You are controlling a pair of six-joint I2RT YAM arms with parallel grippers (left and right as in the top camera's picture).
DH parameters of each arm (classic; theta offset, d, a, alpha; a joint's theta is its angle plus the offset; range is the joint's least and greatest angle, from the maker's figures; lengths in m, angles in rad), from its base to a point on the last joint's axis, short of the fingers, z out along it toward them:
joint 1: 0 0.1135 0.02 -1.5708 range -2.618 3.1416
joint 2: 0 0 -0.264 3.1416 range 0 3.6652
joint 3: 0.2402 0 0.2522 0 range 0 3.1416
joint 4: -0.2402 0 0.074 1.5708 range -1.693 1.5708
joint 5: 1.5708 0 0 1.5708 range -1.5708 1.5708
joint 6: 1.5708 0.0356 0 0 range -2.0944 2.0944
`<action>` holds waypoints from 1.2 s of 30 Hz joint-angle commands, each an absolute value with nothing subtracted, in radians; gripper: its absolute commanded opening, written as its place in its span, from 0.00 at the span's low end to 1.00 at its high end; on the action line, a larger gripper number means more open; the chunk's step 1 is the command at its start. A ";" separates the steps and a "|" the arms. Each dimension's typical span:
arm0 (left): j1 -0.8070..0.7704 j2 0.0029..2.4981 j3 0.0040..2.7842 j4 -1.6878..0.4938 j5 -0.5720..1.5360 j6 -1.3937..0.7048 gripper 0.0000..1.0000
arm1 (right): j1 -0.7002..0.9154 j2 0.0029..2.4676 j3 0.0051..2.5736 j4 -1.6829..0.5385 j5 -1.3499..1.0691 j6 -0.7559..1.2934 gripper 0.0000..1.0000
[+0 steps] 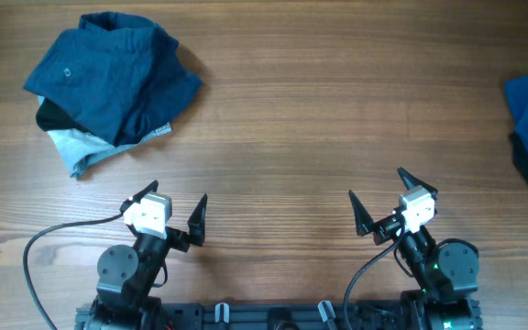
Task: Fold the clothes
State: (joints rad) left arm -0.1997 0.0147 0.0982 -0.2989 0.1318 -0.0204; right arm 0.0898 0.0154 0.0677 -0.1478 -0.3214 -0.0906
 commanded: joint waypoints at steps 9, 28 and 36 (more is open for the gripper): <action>-0.194 0.007 0.092 -0.295 0.144 -0.008 1.00 | 0.086 0.007 0.070 -0.142 -0.338 -0.078 0.99; -0.194 0.007 0.092 -0.294 0.145 -0.008 1.00 | 0.086 0.007 0.070 -0.142 -0.338 -0.078 0.99; -0.194 0.007 0.092 -0.295 0.167 -0.009 1.00 | 0.086 0.007 0.070 -0.139 -0.405 0.099 1.00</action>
